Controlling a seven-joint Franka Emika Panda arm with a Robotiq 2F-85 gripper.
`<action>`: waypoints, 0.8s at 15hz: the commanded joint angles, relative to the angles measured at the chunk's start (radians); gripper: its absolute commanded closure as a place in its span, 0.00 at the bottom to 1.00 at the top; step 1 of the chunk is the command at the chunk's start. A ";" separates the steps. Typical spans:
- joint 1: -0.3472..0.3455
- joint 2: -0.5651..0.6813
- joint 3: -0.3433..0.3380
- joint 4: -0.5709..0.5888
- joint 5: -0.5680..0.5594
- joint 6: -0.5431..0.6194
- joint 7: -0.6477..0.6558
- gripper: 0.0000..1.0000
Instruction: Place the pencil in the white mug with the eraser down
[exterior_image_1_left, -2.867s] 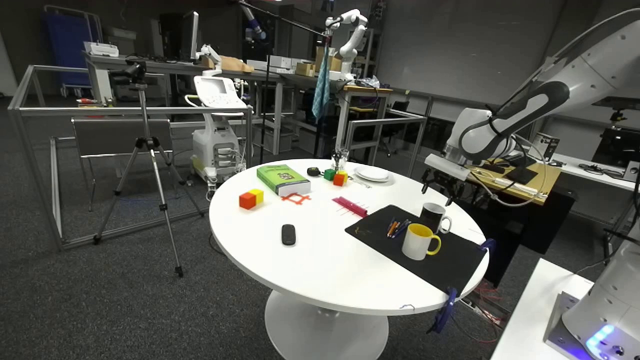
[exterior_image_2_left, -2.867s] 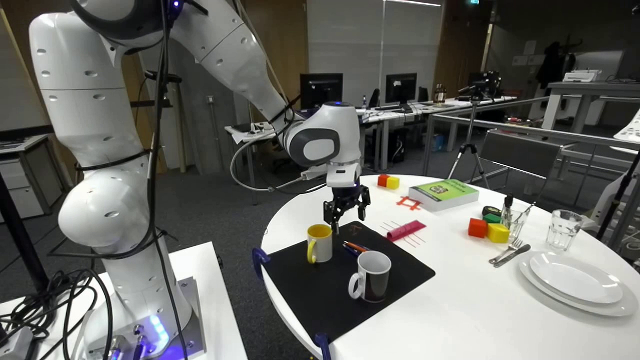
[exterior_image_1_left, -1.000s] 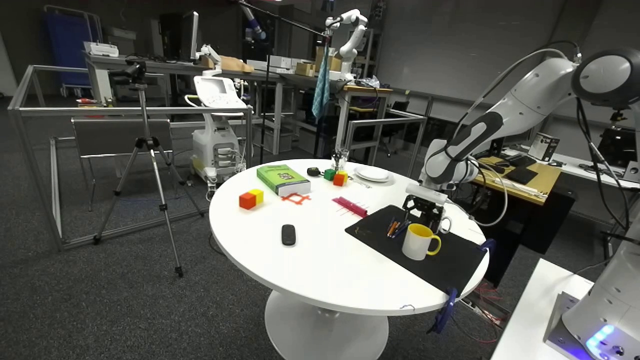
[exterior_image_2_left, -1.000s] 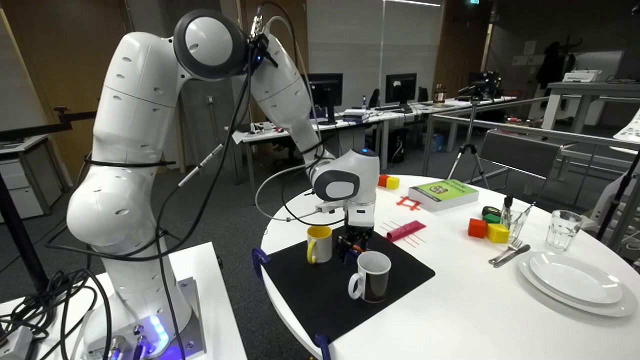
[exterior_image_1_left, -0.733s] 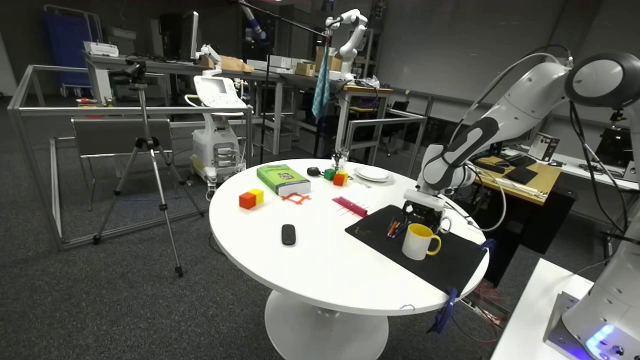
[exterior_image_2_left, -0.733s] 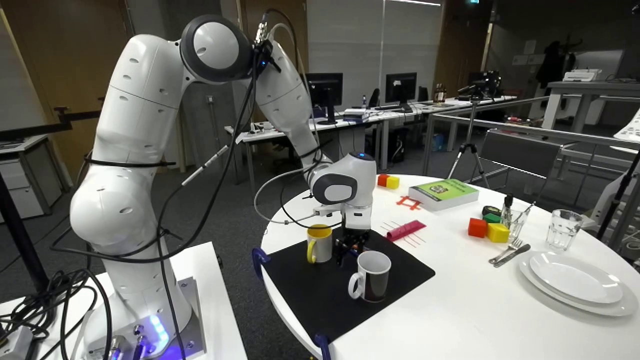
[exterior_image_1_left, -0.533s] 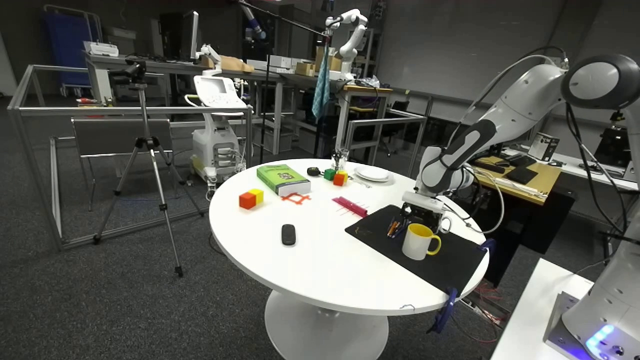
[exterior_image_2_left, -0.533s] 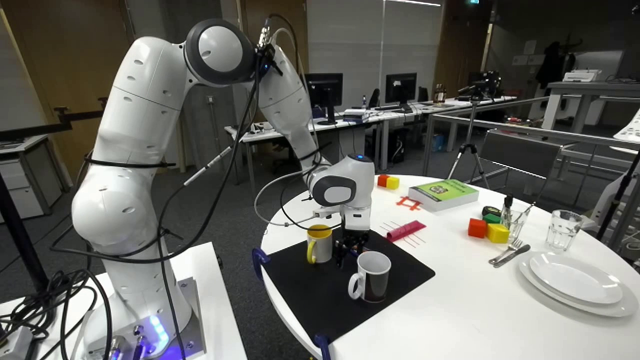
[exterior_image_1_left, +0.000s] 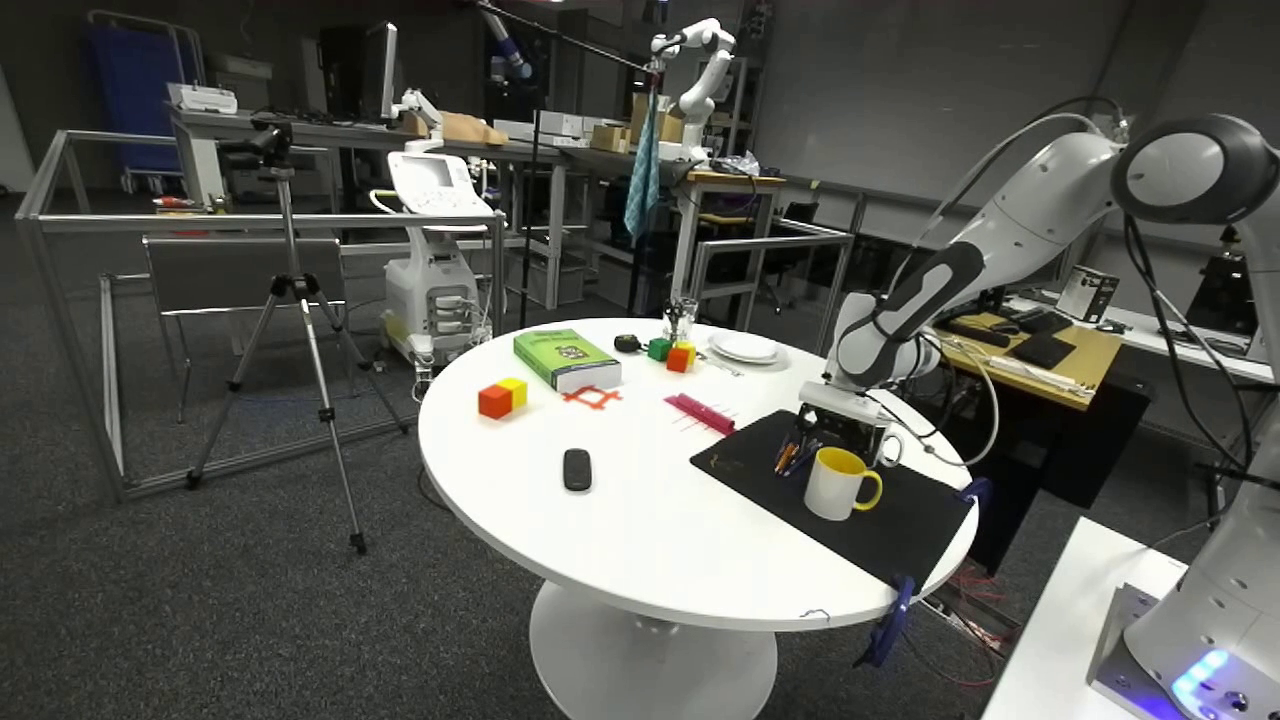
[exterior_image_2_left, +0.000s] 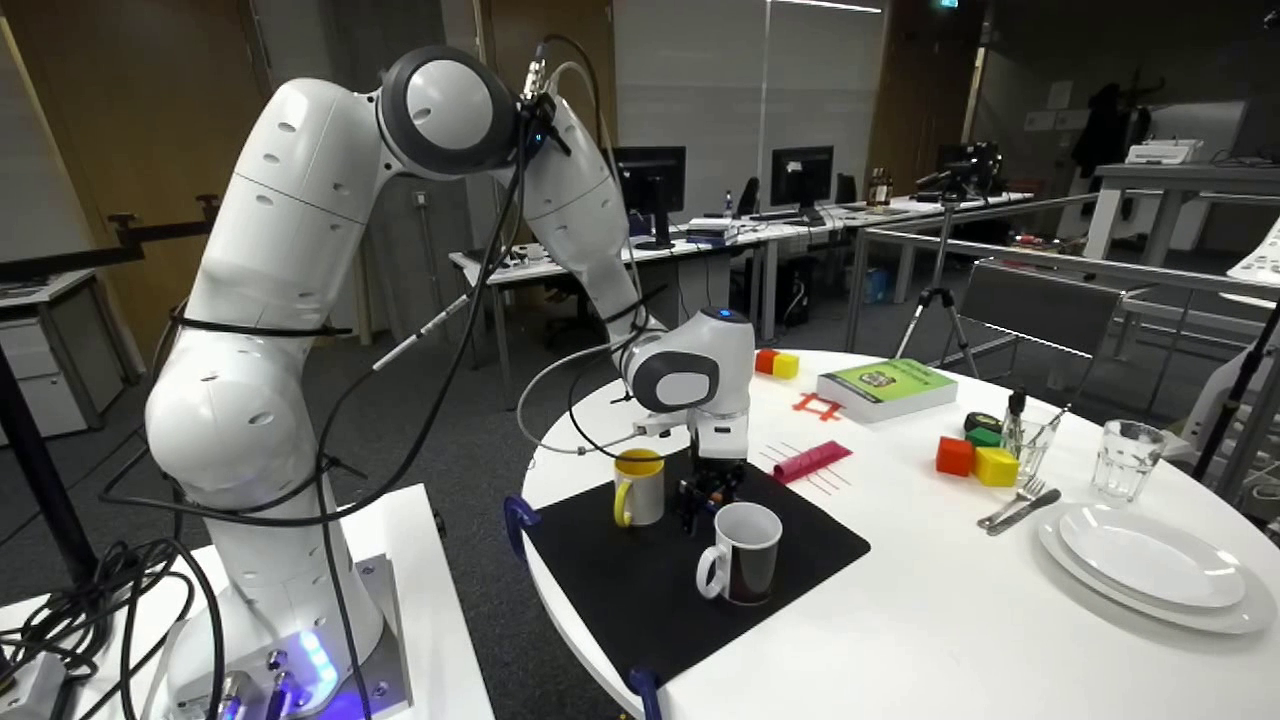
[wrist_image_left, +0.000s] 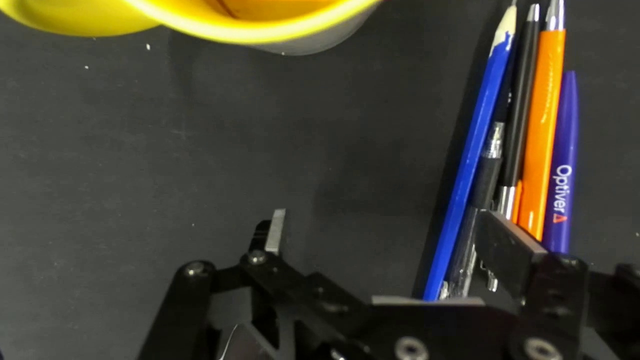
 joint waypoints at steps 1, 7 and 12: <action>0.013 0.023 -0.016 0.035 -0.019 -0.007 0.023 0.00; 0.012 0.049 -0.017 0.062 -0.017 -0.017 0.020 0.00; 0.014 0.059 -0.022 0.072 -0.018 -0.016 0.020 0.00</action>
